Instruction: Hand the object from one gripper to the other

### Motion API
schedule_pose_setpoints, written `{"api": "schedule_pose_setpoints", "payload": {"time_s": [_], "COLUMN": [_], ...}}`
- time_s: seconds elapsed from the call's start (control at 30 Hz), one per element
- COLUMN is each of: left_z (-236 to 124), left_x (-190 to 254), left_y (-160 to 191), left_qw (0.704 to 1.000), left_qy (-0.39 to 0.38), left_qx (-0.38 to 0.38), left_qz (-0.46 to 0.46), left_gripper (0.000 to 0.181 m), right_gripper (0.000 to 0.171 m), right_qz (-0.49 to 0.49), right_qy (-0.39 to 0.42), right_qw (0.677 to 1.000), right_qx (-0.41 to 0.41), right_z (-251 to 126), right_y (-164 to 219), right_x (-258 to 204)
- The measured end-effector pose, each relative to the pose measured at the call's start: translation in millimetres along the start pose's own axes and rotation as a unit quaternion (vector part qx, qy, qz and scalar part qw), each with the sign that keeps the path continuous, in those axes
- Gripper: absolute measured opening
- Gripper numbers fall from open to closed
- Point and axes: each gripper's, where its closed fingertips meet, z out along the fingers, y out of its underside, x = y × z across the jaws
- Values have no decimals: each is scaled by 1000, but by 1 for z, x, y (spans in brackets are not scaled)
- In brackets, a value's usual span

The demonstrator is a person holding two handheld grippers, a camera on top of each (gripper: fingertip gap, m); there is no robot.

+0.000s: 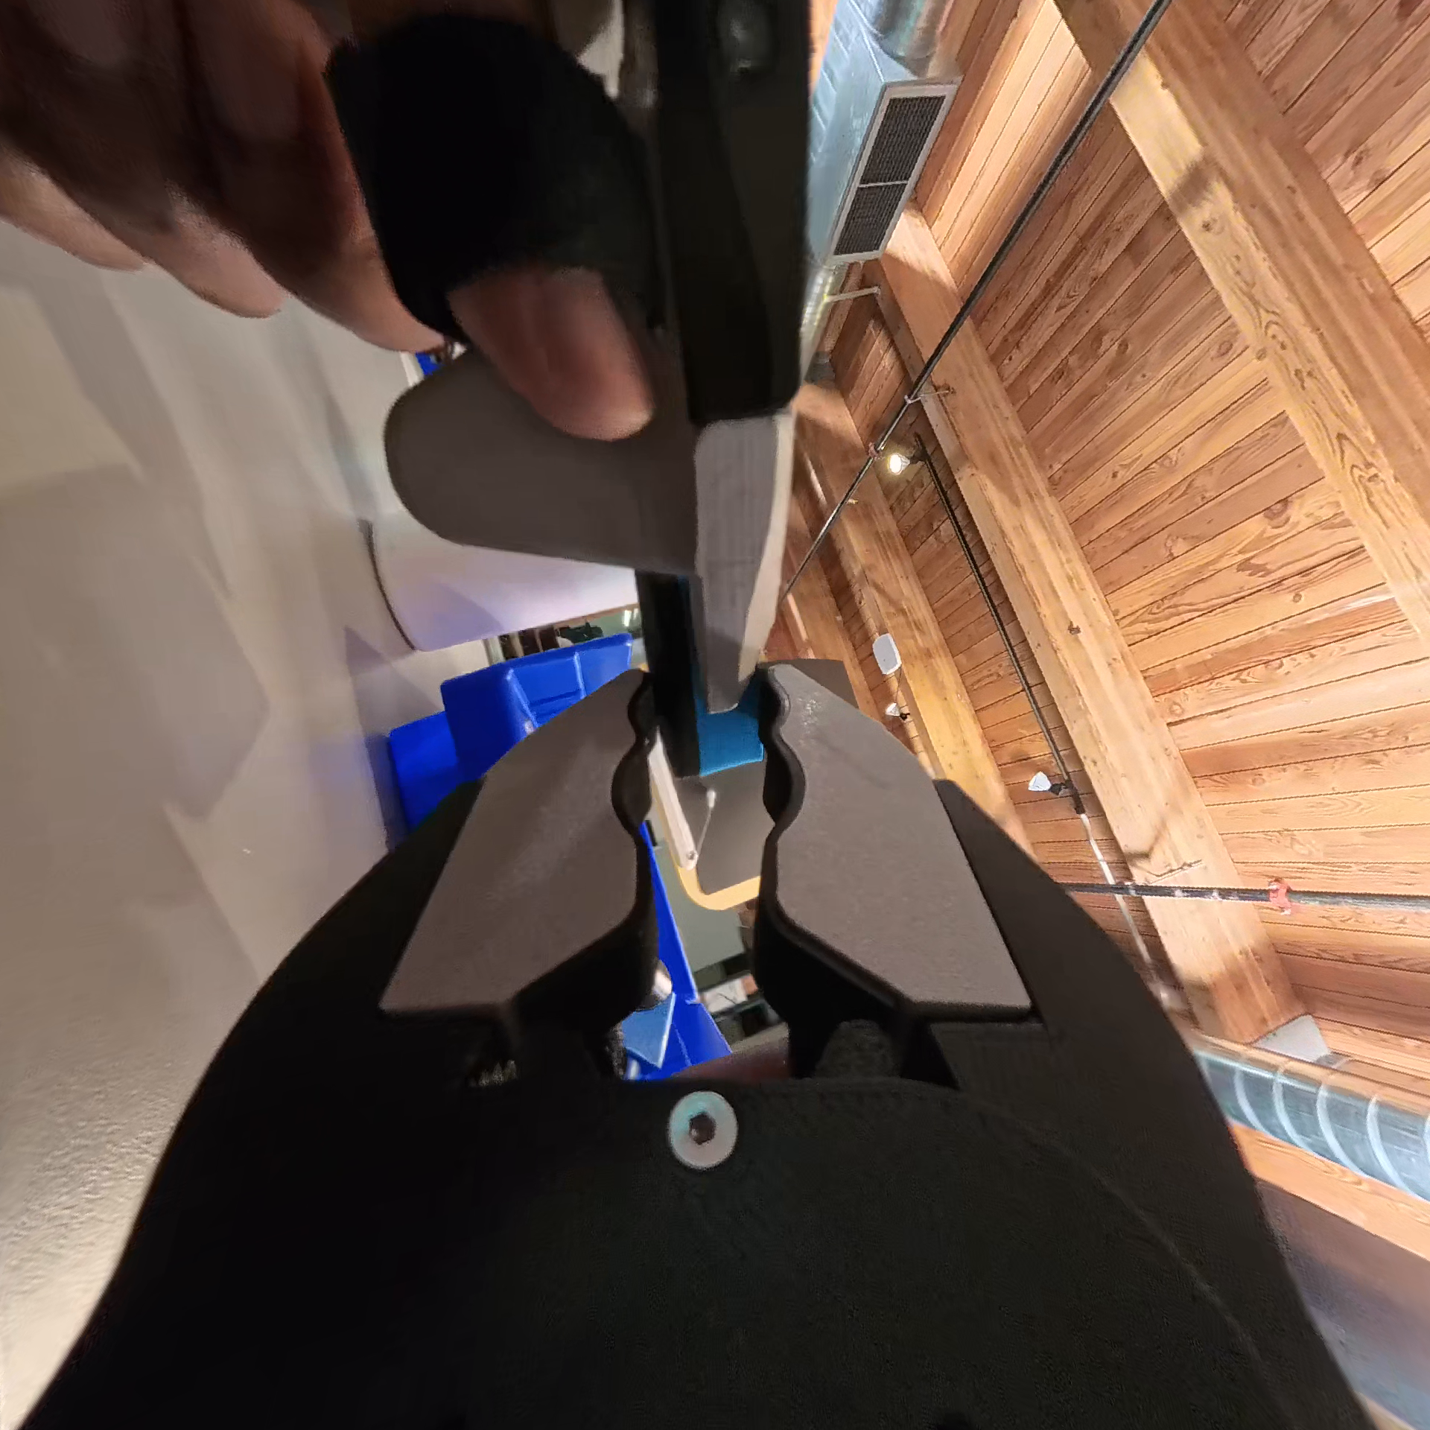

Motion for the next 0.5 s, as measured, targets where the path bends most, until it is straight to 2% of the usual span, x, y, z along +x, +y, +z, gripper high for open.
{"api": "schedule_pose_setpoints", "payload": {"time_s": [0.13, 0.2, 0.23, 0.33, 0.43, 0.5], "left_z": [-8, -14, -17, -28, -35, -32], "left_x": [-7, -2, 2, 21, 30, 26], "left_y": [-10, -18, -20, -27, -30, -28], "left_qw": [989, 974, 963, 931, 924, 919], "left_qy": [-48, -50, -44, -8, 19, 0], "left_qx": [25, 50, 64, 130, 166, 161], "left_qz": [140, 217, 258, 340, 344, 360], "left_gripper": [59, 59, 59, 59, 59, 59], "right_gripper": [31, 33, 34, 42, 51, 49], "right_qz": [152, 289, 371, 573, 665, 698], "right_qy": [-46, -106, -145, -280, -348, -368], "right_qw": [987, 951, 916, 766, 646, 593], "right_qx": [13, 28, 39, 88, 139, 160], "right_z": [-1, -2, -3, -13, -26, -31], "right_y": [3, 8, 10, 3, -7, -11], "right_x": [6, 8, 8, 11, 23, 29]}}
